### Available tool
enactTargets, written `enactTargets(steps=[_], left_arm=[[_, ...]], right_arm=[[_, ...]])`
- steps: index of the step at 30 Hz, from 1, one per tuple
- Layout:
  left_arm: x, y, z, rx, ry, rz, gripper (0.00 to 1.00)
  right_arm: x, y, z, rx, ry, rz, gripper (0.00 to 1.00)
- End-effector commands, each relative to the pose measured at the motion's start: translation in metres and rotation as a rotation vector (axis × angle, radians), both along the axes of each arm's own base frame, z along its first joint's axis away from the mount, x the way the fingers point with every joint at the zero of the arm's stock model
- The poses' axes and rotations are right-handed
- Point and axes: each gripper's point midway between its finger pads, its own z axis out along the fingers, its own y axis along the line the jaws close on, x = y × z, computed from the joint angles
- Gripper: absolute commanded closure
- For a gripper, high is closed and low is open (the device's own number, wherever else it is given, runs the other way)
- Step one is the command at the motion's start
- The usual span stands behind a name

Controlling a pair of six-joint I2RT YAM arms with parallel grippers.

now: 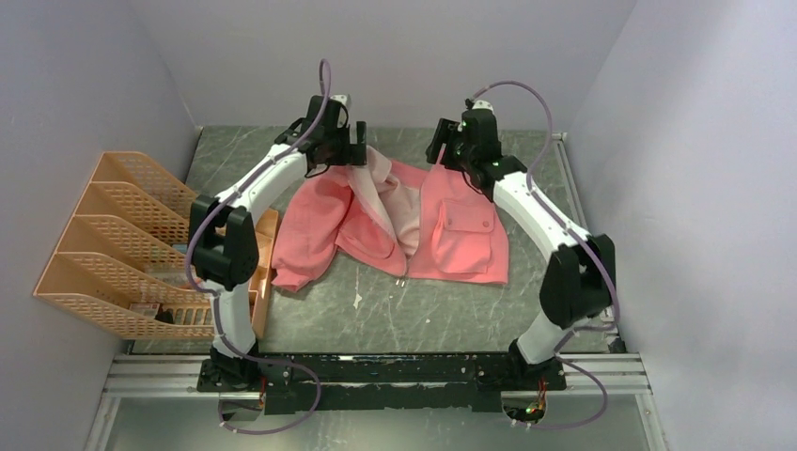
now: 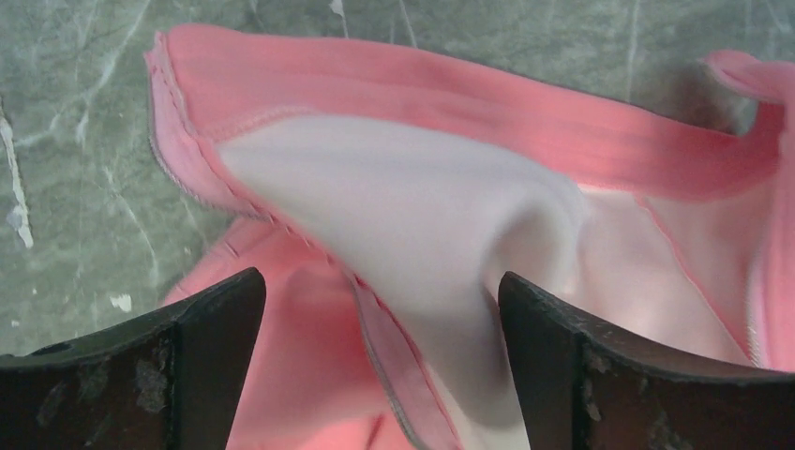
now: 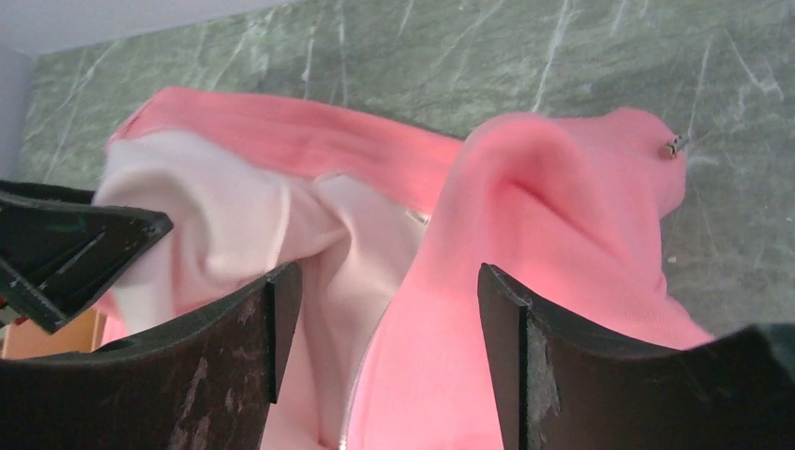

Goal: Zip up the jacket

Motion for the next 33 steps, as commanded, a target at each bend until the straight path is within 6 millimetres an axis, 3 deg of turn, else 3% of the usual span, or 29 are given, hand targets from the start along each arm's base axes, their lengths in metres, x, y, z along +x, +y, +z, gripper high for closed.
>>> enactTargets(steps=[1, 7, 11, 17, 22, 27, 33], left_arm=[[-0.026, -0.021, 0.044, -0.037, -0.081, -0.024, 0.01], [-0.062, -0.031, 0.059, -0.043, -0.09, -0.023, 0.0], [-0.09, -0.038, 0.054, -0.037, -0.082, -0.05, 0.0], [-0.138, -0.049, 0.048, -0.075, -0.056, -0.108, 0.0], [-0.169, -0.046, 0.034, -0.101, -0.015, -0.145, 0.01], [-0.196, -0.038, 0.022, -0.128, 0.019, -0.164, 0.02], [-0.218, -0.031, 0.015, -0.147, 0.043, -0.189, 0.03]], right_arm=[[-0.034, -0.005, 0.014, -0.047, -0.042, -0.014, 0.27], [-0.089, -0.002, 0.008, -0.077, -0.035, 0.023, 0.26], [-0.125, 0.001, -0.003, -0.088, -0.014, 0.073, 0.26], [-0.174, -0.001, -0.041, -0.108, 0.083, 0.134, 0.26], [-0.206, 0.001, -0.076, -0.1, 0.166, 0.163, 0.29], [-0.223, 0.004, -0.1, -0.107, 0.209, 0.15, 0.32], [-0.217, 0.002, -0.122, -0.162, 0.213, 0.098, 0.36]])
